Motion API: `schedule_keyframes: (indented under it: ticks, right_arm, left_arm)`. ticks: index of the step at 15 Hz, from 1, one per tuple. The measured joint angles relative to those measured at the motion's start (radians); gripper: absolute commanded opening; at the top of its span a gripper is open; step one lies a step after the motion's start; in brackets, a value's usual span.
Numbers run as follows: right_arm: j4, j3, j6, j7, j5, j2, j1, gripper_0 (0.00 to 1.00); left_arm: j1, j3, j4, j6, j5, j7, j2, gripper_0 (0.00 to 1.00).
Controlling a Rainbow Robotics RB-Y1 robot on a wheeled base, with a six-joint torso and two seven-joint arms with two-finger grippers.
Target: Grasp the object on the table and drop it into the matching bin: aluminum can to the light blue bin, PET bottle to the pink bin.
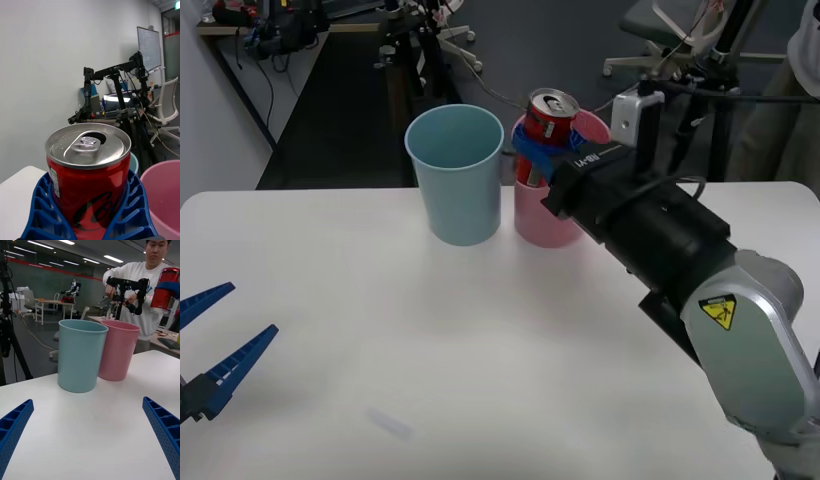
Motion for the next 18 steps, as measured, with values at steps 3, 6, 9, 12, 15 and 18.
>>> schedule_keyframes:
  ticks: [3,6,9,12,15,18]
  right_arm:
    - [0.149,-0.010,-0.002,0.002,0.064,0.081,-0.138,0.00]
    - [0.312,-0.046,0.007,0.042,0.092,0.159,-0.266,0.00]
    - [0.495,-0.055,0.087,0.065,0.109,0.192,-0.384,0.00]
    - [0.668,-0.056,0.175,0.081,0.111,0.217,-0.493,0.00]
    - [0.794,-0.056,0.229,0.093,0.111,0.241,-0.574,0.00]
    - [0.865,-0.056,0.248,0.110,0.108,0.259,-0.613,0.00]
  left_arm:
    - [0.000,0.000,0.000,0.000,0.000,0.000,0.000,1.00]
    - [0.000,0.000,0.000,0.000,0.000,0.000,0.000,1.00]
    - [0.000,0.000,0.000,0.000,0.000,0.000,0.000,1.00]
    - [0.000,0.000,0.000,0.000,0.000,0.000,0.000,1.00]
    - [0.000,0.000,0.000,0.000,0.000,0.000,0.000,1.00]
    - [0.000,0.000,0.000,0.000,0.000,0.000,0.000,1.00]
